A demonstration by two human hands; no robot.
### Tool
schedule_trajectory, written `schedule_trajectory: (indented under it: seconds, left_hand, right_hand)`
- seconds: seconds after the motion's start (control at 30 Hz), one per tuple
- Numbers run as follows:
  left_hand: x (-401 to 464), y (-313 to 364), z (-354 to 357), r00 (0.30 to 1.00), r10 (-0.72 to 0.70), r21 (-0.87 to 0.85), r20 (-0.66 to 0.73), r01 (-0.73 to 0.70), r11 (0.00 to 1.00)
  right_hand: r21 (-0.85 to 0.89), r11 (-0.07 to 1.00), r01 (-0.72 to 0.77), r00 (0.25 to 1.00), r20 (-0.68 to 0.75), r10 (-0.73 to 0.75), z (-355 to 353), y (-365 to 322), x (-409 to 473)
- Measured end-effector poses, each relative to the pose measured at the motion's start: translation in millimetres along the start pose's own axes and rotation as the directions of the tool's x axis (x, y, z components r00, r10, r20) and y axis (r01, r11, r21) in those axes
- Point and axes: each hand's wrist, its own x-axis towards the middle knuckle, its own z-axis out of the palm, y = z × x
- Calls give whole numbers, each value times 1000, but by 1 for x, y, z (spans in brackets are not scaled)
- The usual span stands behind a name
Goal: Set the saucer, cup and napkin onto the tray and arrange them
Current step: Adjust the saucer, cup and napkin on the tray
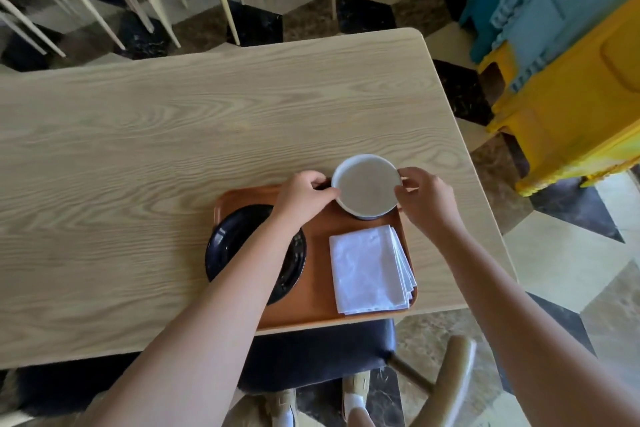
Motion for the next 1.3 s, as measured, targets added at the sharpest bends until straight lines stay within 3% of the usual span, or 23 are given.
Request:
schedule_trajectory:
  seconds: [0.2, 0.43, 0.63, 0.77, 1.0, 1.07, 1.13, 1.2, 1.3]
  left_hand:
    - [0, -1, -3, 998, -58, -96, 21, 59, 994]
    - [-15, -6, -16, 1000, 14, -62, 10, -14, 998]
    - [-23, -27, -21, 1000, 28, -36, -11, -28, 999]
    - [-19, -38, -19, 998, 54, 0, -16, -54, 999]
    - [-28, -34, -14, 987, 111, 101, -119, -99, 990]
    - [-43, -32, -12, 920, 255, 148, -299, -219, 964]
    - [-65, -37, -5, 781, 492, 267, -385, -417, 869]
    - [-90, -48, 14, 696, 669, 343, -261, -580, 739]
    - [-114, -70, 56, 640, 767, 471, 33, -687, 553]
  right_hand:
    - [201, 978, -61, 998, 23, 57, 2, 1, -1]
    - [196, 978, -73, 995, 87, 57, 7, -8, -10]
    - [143, 989, -29, 998, 59, 21, 13, -12, -25]
    - [202, 979, -41, 997, 67, 28, 16, -13, -27]
    - [133, 991, 24, 998, 62, -32, 17, -5, -27]
    - [65, 993, 97, 995, 16, -98, 14, 3, -37]
    - [-133, 964, 232, 967, -75, -243, 10, 18, -56]
    - [-335, 851, 404, 894, -53, -445, 11, 40, -76]
    - [-469, 677, 567, 818, 220, -531, 16, 69, -97]
